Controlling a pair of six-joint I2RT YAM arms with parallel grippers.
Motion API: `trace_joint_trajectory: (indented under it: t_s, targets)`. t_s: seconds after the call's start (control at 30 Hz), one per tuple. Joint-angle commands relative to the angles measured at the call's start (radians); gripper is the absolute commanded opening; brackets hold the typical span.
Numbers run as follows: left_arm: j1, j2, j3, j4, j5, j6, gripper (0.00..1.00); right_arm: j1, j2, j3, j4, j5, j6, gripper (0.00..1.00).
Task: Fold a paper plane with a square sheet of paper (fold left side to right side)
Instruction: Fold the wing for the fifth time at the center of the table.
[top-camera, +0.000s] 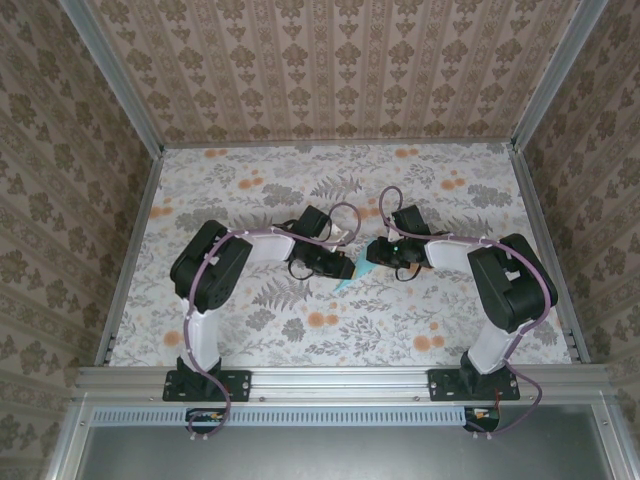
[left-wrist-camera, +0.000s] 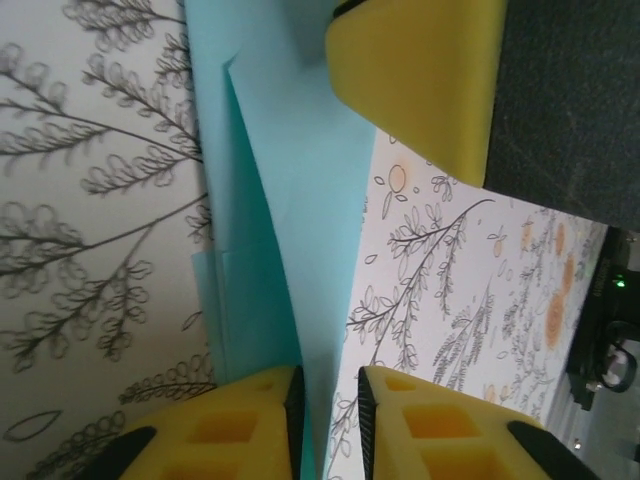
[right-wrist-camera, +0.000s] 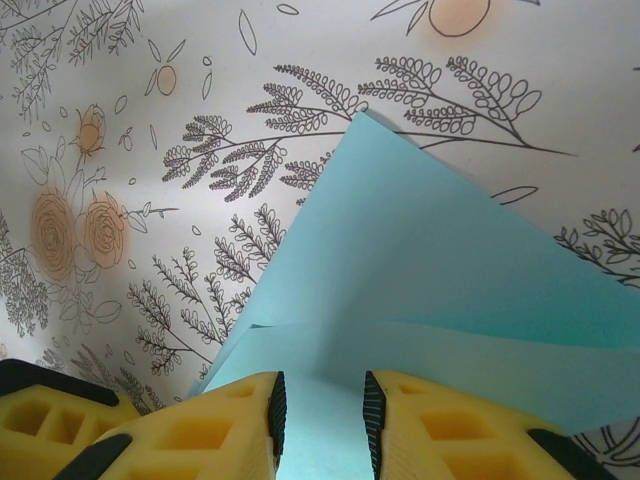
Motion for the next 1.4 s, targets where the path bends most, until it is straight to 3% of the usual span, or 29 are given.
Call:
trace_joint_trajectory:
  t_s: [0.0,0.2,0.43,0.83,1.37]
  targets:
    - [0.025,-0.079,-0.020,-0.038,-0.054,0.003,0.27,-0.004,0.029,0.001,-0.048,0.031,-0.004,0.31]
    - [0.019,-0.188,-0.042,-0.052,-0.036,-0.011,0.23,-0.003,0.030,0.000,-0.049,0.029,-0.003,0.31]
    - [-0.041,-0.135,-0.038,0.019,0.088,-0.070,0.18,-0.004,0.034,0.005,-0.054,0.022,-0.005,0.31]
    - [-0.045,-0.014,0.014,0.006,0.050,-0.059,0.16,-0.004,0.034,0.016,-0.079,0.023,-0.014,0.31]
    - [-0.019,0.003,-0.041,-0.001,0.000,-0.049,0.15,-0.003,0.043,0.043,-0.144,0.046,-0.037,0.31]
